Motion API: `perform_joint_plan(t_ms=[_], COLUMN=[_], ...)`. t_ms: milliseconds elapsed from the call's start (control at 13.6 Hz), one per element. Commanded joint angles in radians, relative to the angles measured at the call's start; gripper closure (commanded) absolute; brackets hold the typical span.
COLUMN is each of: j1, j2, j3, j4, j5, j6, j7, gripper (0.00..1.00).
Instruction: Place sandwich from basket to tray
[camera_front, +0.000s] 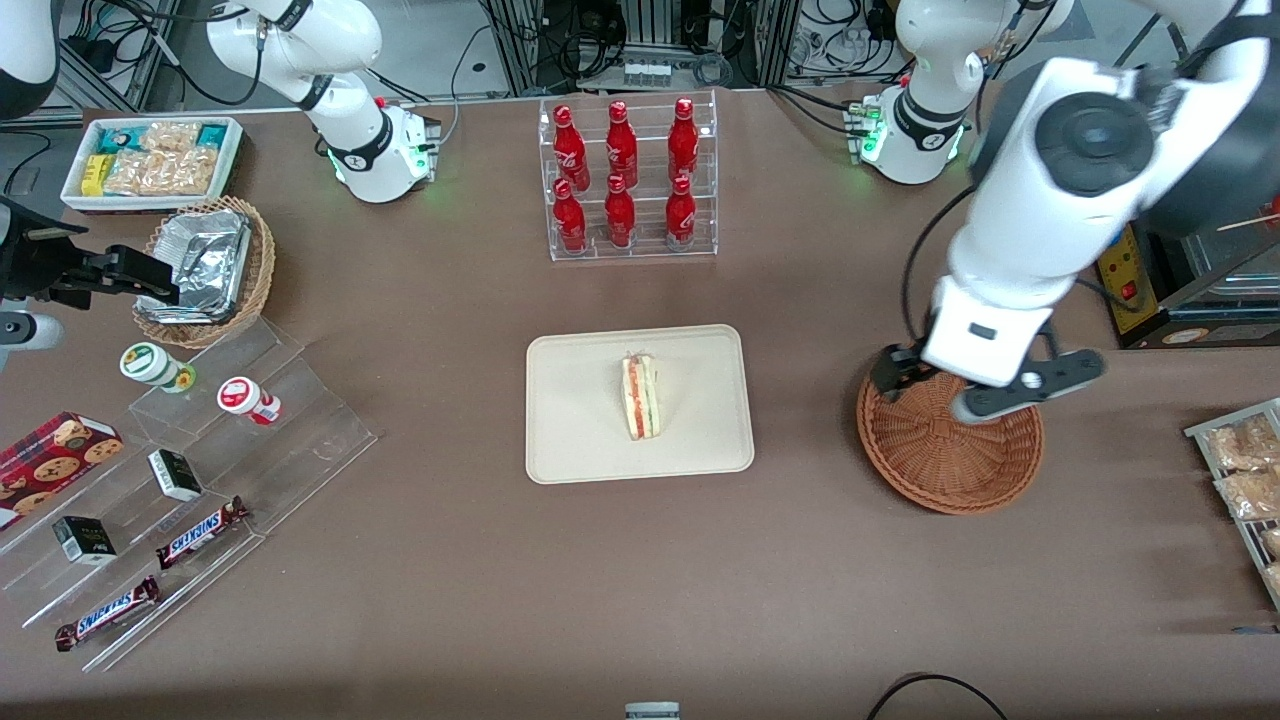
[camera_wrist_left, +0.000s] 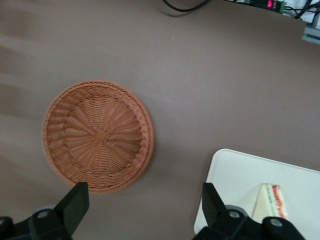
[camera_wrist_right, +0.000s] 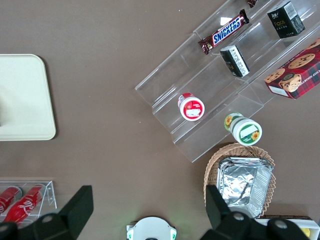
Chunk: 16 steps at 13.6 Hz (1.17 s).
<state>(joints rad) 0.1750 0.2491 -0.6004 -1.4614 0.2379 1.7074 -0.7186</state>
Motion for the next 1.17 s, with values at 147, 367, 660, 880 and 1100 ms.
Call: perform_joint_plan(t_ms=[147, 367, 660, 880, 1100], j1=[0.115, 0.034, -0.135, -0.199, -0.227], j2=[-0.08, -0.132, -0.243, -0.31, -0.346], j3=[-0.001, 0.153, 0.439, 0.545, 0.591], j4=[-0.036, -0.054, -0.161, -0.236, -0.261], j5=[-0.087, -0.167, -0.239, -0.241, -0.25], j6=[-0.098, -0.126, -0.121, -0.118, -0.124], j7=[0.223, 0.329, 0.502, 0.579, 0.62], gripper=[0.0, 0.0, 0.0, 0.0, 0.0])
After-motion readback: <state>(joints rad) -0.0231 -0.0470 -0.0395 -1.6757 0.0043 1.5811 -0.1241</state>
